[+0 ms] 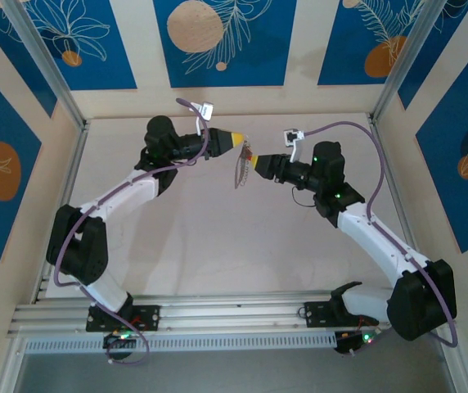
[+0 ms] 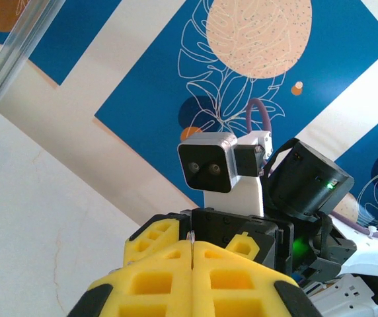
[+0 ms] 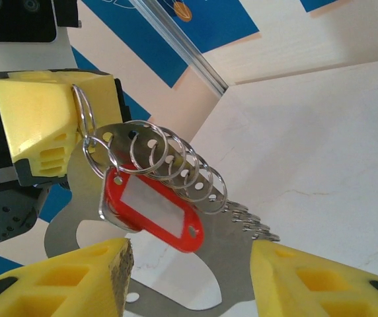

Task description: Put the keys on the keyring

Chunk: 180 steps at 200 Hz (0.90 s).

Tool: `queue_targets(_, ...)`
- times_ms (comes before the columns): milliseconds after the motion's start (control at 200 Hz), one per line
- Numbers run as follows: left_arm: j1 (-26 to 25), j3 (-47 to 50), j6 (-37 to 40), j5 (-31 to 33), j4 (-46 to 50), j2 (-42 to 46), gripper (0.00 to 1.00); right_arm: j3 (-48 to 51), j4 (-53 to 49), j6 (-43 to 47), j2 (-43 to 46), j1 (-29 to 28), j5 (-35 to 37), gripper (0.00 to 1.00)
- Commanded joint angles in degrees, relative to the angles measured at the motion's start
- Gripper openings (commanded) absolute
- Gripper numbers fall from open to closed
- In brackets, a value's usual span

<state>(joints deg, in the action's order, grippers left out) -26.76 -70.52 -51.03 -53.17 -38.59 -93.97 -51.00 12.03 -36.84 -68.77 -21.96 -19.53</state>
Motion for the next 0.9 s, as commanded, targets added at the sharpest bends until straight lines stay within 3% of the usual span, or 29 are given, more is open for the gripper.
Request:
queue_targets(0, -0.6, -0.2, -0.5, 0.7, -2.3, 1.7, 0.00, -2.6, 0.8, 2.0, -0.2, -1.0, 1.9, 0.52)
queue_targets(330, -1.0, -0.3, -0.4, 0.7, -2.3, 1.7, 0.00, -5.9, 1.0, 2.6, -4.1, -1.5, 1.1, 0.47)
queue_targets(430, -1.0, -0.4, -0.4, 0.7, -2.3, 1.7, 0.00, -5.9, 1.2, 2.7, -4.7, -1.6, 0.6, 0.39)
queue_targets(655, -1.0, -0.3, -0.2, 1.1, -2.5, 1.6, 0.00, -4.1, 2.2, 2.2, -3.6, -1.7, -2.0, 0.00)
queue_targets(895, -1.0, 0.2, -0.5, 1.8, -3.5, 1.6, 0.00, -3.8, 2.6, 1.3, -3.2, -2.4, -3.9, 0.00)
